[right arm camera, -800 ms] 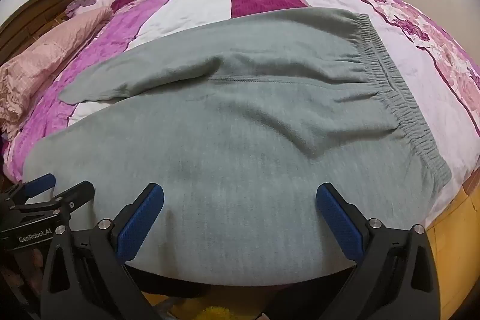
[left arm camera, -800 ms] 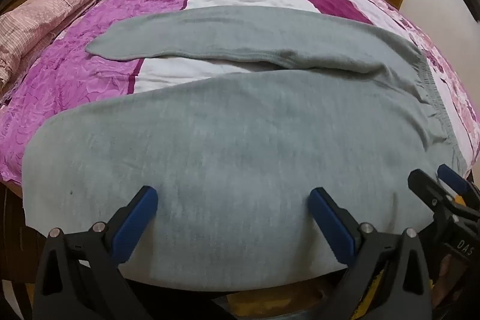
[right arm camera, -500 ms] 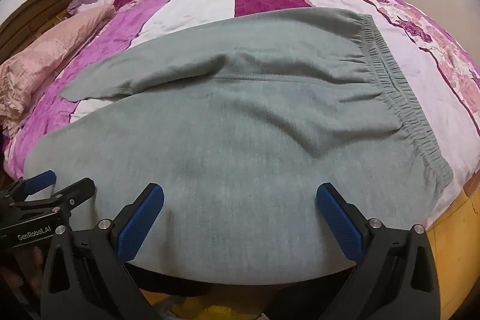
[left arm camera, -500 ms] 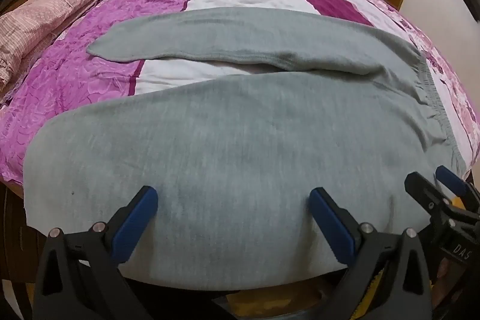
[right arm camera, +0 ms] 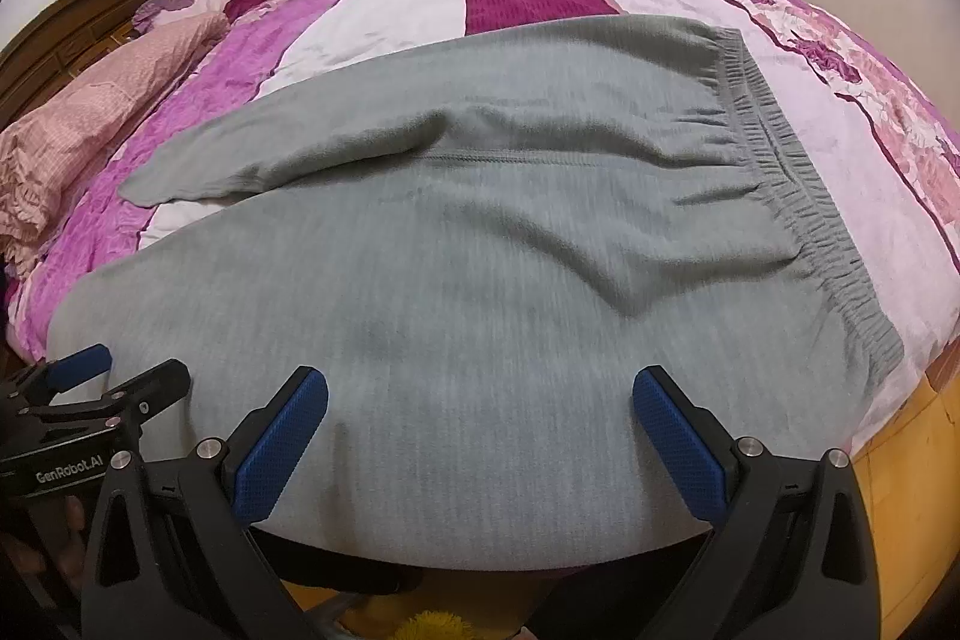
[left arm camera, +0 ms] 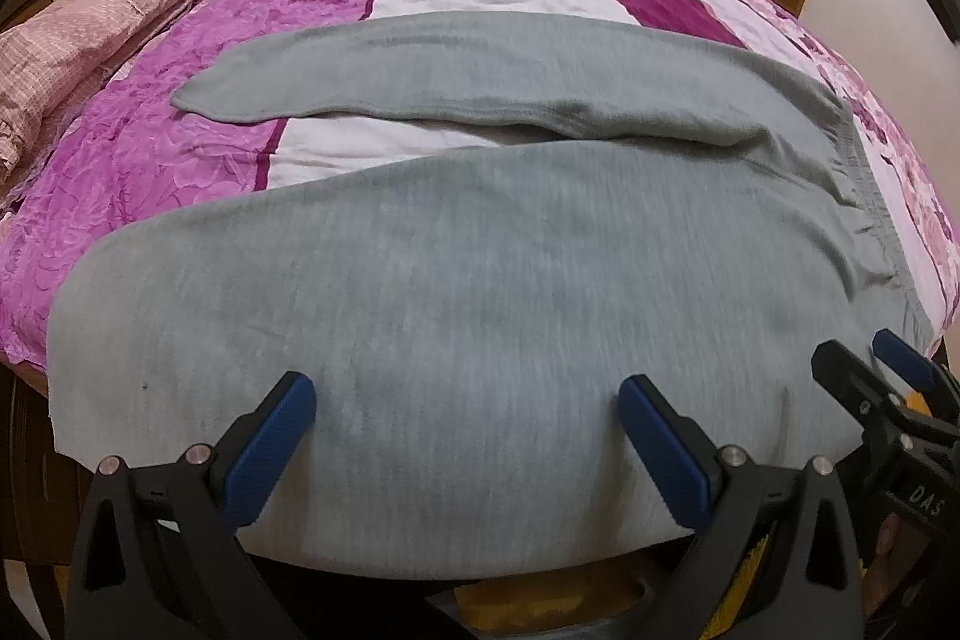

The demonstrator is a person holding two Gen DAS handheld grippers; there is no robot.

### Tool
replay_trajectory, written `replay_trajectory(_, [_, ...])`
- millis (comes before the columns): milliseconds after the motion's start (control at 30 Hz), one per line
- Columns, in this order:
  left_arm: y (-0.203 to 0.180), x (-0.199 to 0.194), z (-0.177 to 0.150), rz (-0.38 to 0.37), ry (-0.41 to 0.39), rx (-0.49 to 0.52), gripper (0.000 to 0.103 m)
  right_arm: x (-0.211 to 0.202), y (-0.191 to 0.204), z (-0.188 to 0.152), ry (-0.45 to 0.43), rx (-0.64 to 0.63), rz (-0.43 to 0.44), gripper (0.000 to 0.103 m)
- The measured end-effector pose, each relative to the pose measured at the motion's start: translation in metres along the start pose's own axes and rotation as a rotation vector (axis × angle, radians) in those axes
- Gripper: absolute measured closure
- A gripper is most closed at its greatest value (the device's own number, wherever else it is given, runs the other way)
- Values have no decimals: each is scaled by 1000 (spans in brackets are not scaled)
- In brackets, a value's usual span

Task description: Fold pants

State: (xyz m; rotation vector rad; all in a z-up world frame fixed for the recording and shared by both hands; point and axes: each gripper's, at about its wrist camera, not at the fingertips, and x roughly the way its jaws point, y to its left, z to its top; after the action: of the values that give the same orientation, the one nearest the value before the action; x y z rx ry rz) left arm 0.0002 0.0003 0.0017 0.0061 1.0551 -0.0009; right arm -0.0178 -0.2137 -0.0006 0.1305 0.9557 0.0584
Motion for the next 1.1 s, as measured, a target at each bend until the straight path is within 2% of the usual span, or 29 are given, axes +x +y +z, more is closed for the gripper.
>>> replay_trajectory(1100, [-2, 3, 1, 11, 8, -3, 0, 3, -1, -1, 6, 7, 1, 5])
